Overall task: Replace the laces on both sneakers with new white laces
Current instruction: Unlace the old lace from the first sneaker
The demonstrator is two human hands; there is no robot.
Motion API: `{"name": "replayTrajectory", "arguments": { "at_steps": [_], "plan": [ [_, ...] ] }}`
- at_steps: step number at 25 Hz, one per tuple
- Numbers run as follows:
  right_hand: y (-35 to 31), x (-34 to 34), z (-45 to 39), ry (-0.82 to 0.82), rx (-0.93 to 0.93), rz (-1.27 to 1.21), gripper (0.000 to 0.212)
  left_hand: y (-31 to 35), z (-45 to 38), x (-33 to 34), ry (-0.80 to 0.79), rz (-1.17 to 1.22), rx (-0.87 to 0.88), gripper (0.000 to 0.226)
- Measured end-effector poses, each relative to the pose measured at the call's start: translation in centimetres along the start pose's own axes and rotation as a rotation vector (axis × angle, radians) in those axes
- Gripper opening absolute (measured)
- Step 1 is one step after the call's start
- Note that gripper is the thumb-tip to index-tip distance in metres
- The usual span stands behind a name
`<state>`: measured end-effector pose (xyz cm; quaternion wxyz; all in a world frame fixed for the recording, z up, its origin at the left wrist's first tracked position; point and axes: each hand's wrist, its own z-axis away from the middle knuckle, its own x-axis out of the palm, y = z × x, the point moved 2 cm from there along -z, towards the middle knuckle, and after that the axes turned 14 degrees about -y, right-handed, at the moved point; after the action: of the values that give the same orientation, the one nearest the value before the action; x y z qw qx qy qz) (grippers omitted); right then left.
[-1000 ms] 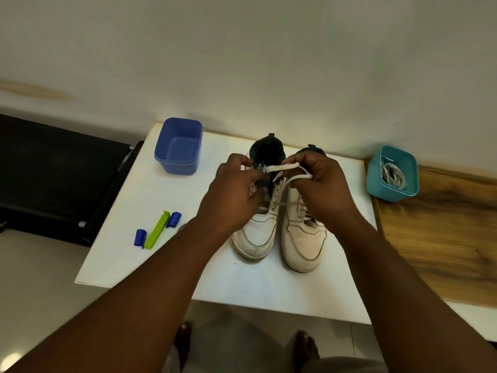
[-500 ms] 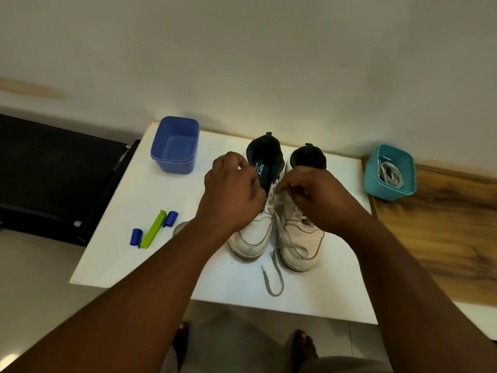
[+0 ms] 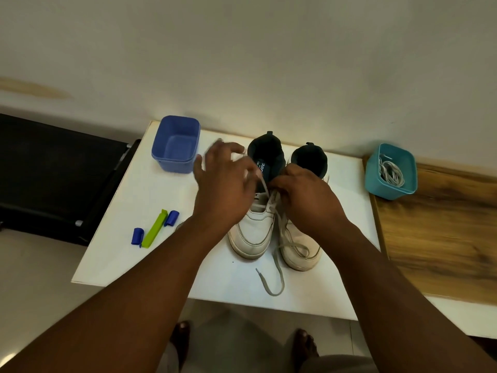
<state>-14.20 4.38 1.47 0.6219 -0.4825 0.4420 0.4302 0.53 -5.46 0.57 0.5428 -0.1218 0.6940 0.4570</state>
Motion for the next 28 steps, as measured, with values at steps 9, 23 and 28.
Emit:
{"name": "replayTrajectory", "arguments": {
  "at_steps": [9, 23, 28],
  "plan": [
    [0.1, 0.3, -0.1, -0.006, 0.001, -0.023, 0.030, 0.0, 0.2, 2.3, -0.295, -0.210, 0.023, 0.035],
    [0.0, 0.3, 0.0, -0.006, 0.024, -0.048, 0.032, -0.2, 0.4, 1.1, -0.096, -0.197, 0.029, 0.033],
    [0.3, 0.1, 0.1, -0.024, 0.030, -0.076, 0.036, -1.1, -0.1, 0.7, -0.016, -0.074, -0.021, 0.024]
  ]
}}
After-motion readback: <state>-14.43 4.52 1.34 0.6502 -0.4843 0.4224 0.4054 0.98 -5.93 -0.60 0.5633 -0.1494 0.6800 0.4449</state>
